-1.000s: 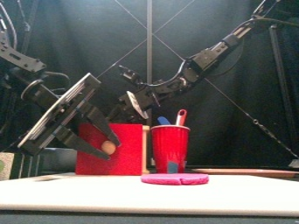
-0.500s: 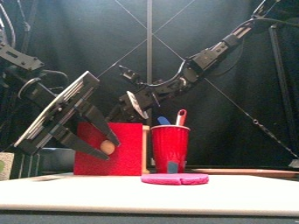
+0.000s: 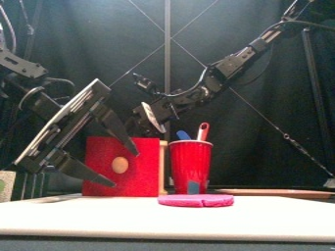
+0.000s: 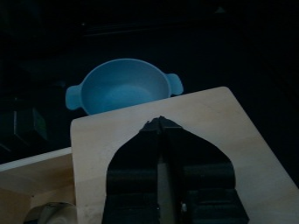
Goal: Get the cutter from the drawer then cut the dough then place the extra dough in the bowl
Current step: Place the cutter on the board
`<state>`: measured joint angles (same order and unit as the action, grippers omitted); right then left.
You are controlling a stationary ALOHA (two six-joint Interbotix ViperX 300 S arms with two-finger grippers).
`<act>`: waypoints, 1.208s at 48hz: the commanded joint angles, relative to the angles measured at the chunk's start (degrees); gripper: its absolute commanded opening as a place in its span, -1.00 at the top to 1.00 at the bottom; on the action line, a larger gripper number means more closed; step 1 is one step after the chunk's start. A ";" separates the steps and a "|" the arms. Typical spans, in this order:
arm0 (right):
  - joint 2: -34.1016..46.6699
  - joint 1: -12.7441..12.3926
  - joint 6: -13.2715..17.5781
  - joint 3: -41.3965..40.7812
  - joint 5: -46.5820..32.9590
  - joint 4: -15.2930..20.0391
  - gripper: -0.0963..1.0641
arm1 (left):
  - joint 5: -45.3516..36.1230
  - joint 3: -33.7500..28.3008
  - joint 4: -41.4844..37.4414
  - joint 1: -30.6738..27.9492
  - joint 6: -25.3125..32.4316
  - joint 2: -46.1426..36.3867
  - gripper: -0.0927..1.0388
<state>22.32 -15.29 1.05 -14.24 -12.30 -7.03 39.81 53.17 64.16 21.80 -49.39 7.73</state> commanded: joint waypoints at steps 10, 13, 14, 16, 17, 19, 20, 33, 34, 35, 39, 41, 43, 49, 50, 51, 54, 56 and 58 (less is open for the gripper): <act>-0.88 0.26 0.00 0.62 0.53 0.00 0.73 | -2.02 1.93 -2.11 2.72 0.09 -6.50 -0.78; -0.88 0.26 0.00 0.70 0.53 0.00 0.73 | -3.43 3.78 -3.69 4.13 0.00 -9.14 -0.78; -0.79 0.26 0.00 0.70 0.53 0.00 0.73 | -4.22 4.75 -4.48 4.83 -0.09 -10.63 -0.78; -0.79 0.26 0.00 0.70 0.53 0.00 0.73 | -4.83 5.98 -5.71 5.80 -0.09 -12.83 -0.78; -0.88 0.26 0.00 0.79 0.53 0.00 0.73 | -4.92 6.33 -5.98 6.06 0.00 -13.36 -0.78; -0.79 0.26 0.00 0.88 0.53 0.00 0.73 | -5.27 7.73 -7.82 7.03 0.09 -16.08 -0.77; -0.88 0.26 0.09 0.88 0.62 0.00 0.73 | -5.19 8.17 -8.70 7.12 0.18 -16.96 -0.77; -5.19 2.72 0.09 2.46 6.77 1.32 0.70 | -0.62 12.57 -25.31 1.93 12.83 -27.16 -0.77; -5.62 2.99 0.09 2.55 7.29 1.32 0.70 | -0.62 12.83 -26.10 0.88 14.06 -27.86 -0.77; -6.15 3.34 0.09 2.72 7.73 1.32 0.70 | -0.62 13.10 -26.89 -0.18 15.47 -28.56 -0.77; -8.44 4.31 0.18 3.16 9.05 1.41 0.68 | -0.26 14.41 -30.67 -4.48 21.45 -32.17 -0.77; -9.40 4.83 0.18 3.34 9.32 1.67 0.65 | -0.09 14.94 -32.52 -6.06 24.08 -33.75 -0.77; -10.63 5.45 0.09 3.52 9.32 1.93 0.59 | 0.18 15.29 -34.28 -7.65 26.81 -35.42 -0.77; -13.18 6.42 0.00 3.69 9.93 2.11 0.34 | 0.70 16.44 -38.67 -11.51 34.98 -40.87 -0.77; -13.62 6.59 0.00 3.52 10.20 2.20 0.29 | 0.70 16.70 -39.11 -11.87 35.86 -41.66 -0.77; -13.80 6.68 0.09 3.43 10.55 2.20 0.23 | 0.62 17.05 -39.37 -12.13 36.65 -42.54 -0.77; -14.50 7.29 0.09 2.81 13.62 2.20 0.05 | 0.26 18.72 -39.11 -13.36 38.41 -44.91 -0.77; -14.77 7.38 0.18 2.64 16.00 2.20 -0.06 | 0.26 20.21 -38.76 -14.41 39.20 -47.02 -0.77; -14.77 7.56 0.18 2.64 18.54 2.37 -0.17 | 0.35 21.27 -38.67 -15.21 39.64 -48.78 -0.77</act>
<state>10.55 -7.91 1.32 -12.22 2.99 -4.92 39.90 73.83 25.40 8.09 -10.46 -38.23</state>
